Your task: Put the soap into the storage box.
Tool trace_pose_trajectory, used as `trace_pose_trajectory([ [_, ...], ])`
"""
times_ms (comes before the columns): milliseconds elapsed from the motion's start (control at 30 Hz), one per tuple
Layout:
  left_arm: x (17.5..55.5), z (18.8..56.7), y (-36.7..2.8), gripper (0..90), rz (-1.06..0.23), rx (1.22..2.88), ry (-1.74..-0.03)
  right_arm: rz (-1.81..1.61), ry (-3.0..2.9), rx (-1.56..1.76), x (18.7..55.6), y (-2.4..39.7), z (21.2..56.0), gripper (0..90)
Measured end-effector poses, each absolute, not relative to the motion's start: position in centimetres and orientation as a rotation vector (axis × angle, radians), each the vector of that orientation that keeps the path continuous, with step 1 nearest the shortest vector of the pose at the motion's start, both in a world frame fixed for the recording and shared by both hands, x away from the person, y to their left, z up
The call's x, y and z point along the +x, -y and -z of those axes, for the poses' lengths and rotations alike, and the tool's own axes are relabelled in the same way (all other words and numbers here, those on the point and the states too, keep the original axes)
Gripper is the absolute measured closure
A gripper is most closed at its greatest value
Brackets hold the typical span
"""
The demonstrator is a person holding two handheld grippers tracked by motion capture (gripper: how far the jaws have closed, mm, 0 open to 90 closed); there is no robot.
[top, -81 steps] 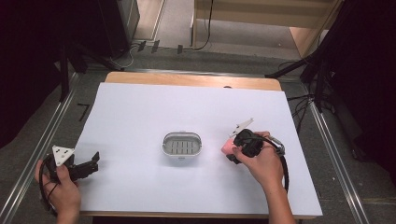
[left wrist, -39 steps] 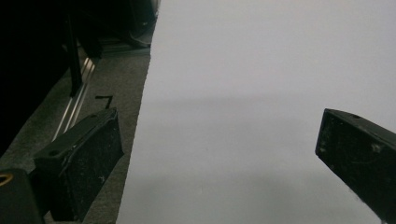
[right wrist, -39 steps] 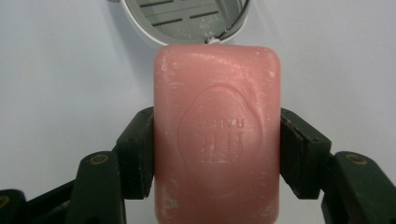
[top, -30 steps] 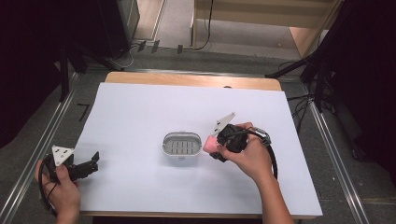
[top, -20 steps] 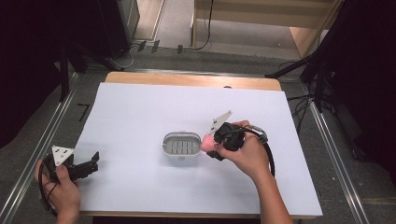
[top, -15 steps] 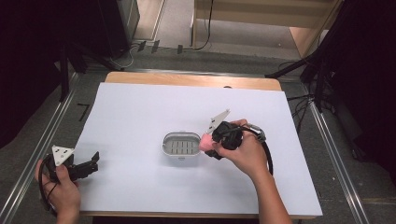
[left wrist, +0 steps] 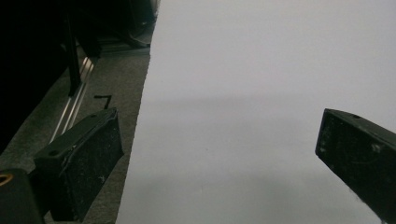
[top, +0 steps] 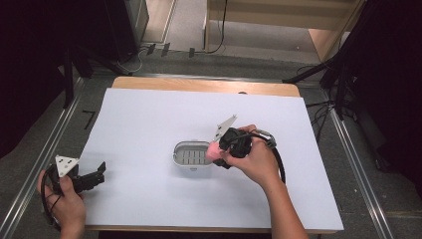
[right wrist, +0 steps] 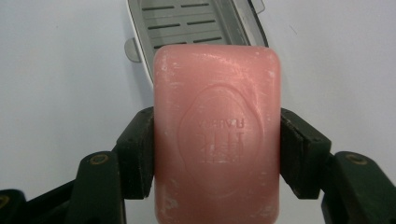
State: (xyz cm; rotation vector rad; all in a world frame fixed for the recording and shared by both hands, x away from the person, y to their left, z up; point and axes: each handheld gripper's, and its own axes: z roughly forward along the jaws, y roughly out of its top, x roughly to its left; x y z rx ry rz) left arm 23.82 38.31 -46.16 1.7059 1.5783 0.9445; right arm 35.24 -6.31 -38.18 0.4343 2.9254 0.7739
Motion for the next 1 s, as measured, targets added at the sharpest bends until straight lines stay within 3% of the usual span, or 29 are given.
trace_pose_trajectory([
  [1000, 23.8, 46.1, -38.3, 1.2, -0.939, 1.707, -1.579, -0.763, -2.974, 0.244, 36.0, 1.7, 38.5, 39.1],
])
